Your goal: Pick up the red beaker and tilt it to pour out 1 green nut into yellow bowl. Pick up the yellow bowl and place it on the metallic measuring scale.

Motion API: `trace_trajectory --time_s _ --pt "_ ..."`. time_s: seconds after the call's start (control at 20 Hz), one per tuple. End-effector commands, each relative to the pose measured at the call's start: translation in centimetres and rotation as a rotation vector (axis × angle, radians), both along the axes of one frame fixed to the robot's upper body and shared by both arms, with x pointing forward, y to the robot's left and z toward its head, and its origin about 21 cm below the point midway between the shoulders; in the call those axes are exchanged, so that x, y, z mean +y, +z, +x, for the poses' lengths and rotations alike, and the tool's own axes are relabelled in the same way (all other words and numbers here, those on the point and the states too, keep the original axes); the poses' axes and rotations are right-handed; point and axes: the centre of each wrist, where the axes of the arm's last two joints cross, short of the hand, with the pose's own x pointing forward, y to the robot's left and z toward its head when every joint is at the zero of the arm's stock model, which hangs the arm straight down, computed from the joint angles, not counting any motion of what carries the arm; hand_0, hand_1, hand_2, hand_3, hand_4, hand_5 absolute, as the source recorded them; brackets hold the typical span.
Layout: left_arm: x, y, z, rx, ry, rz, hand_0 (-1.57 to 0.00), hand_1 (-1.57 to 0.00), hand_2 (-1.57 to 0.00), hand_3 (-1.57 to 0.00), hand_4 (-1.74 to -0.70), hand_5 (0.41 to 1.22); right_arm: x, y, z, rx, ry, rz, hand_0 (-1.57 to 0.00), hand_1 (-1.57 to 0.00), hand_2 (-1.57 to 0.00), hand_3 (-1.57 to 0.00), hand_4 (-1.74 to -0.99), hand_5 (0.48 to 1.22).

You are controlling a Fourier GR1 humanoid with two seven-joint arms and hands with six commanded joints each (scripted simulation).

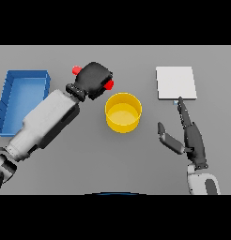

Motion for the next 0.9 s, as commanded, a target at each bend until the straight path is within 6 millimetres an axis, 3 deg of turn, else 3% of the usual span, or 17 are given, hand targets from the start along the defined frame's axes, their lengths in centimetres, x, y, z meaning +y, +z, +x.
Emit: trace_trajectory --time_s 0.0,0.3,0.55,0.85 --pt "-0.3 0.3 0.2 -0.001 -0.022 0.071 -1.57 -1.57 -1.57 -1.57 -1.61 1.206 0.2 0.1 0.0 -0.002 -0.001 0.003 0.0 0.0 0.0 0.0 -1.258 0.697" --pt "-3.3 1.4 0.6 -0.015 -0.128 0.36 -1.57 -1.57 -1.57 -1.57 -1.7 1.217 0.9 -0.2 0.2 0.012 -0.031 0.019 0.0 0.0 0.0 0.0 -1.209 0.654" --pt "-4.7 2.1 0.8 -0.074 -0.172 0.589 -1.57 -1.57 -1.57 -1.57 -1.73 1.22 0.7 -0.2 0.0 -0.004 -0.027 -0.007 0.0 0.0 0.0 0.0 -1.191 0.649" --pt "-6.1 1.4 0.6 -0.191 -0.292 0.795 -1.57 -1.57 -1.57 -1.57 -1.74 1.221 0.7 0.0 0.1 -0.007 -0.042 -0.006 0.0 0.0 0.0 0.0 -1.169 0.624"
